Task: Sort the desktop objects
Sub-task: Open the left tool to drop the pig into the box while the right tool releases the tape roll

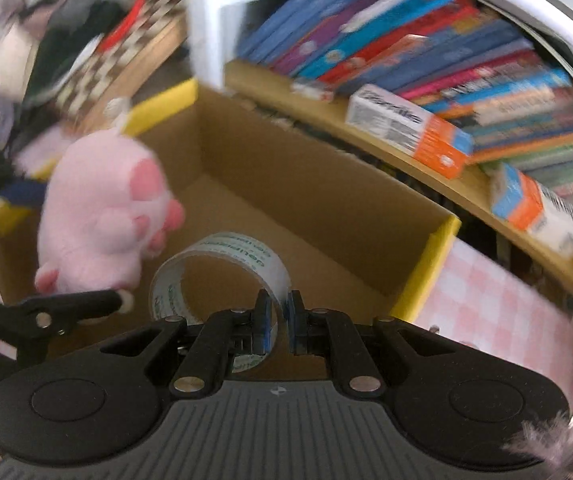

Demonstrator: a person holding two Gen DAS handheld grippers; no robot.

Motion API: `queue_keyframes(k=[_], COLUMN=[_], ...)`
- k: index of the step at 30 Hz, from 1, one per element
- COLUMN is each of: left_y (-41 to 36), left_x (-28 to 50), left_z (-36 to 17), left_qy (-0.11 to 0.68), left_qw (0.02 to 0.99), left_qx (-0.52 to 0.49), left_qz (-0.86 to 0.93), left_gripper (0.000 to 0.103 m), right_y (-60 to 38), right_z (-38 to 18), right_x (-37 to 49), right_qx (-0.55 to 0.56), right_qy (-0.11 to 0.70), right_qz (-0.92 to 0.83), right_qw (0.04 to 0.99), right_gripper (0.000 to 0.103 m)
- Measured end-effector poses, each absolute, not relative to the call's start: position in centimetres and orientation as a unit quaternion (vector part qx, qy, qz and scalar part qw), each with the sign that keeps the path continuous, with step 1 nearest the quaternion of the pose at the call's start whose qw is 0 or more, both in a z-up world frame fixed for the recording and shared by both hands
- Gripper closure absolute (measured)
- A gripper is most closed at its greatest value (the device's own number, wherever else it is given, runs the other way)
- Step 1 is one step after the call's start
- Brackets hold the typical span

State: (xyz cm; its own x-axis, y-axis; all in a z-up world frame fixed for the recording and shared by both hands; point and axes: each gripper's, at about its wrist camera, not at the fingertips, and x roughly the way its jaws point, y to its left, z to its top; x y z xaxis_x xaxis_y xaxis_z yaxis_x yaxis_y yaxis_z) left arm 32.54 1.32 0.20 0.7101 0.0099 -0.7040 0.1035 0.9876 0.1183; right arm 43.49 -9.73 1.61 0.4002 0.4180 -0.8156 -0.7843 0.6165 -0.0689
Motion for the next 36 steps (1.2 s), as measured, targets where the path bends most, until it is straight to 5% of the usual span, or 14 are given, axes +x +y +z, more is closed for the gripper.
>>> queue_keyframes(k=[18, 24, 26, 36], left_y=[2.0, 1.8, 1.7, 1.0], left_x=[34.7, 34.5, 34.2, 31.8], left_z=[-1.2, -0.9, -0.4, 2.6], left_qy=[0.417, 0.413, 0.404, 0.351], left_qw=[0.906, 0.908, 0.912, 0.933], left_qx=[0.07, 0.073, 0.073, 0.083], left_qz=[-0.018, -0.016, -0.018, -0.014], left_gripper=[0.026, 0.024, 0.014, 0.008], right_y=[-8.3, -8.4, -8.5, -10.1], right_z=[-0.4, 0.3, 0.8, 3.6], right_x=[44.8, 44.1, 43.8, 42.4], right_qx=[-0.254, -0.256, -0.253, -0.22], right_qy=[0.408, 0.386, 0.377, 0.352], right_qz=[0.399, 0.401, 0.401, 0.389], right_qw=[0.781, 0.79, 0.796, 0.822], right_gripper=[0.093, 0.061, 0.05, 0.023])
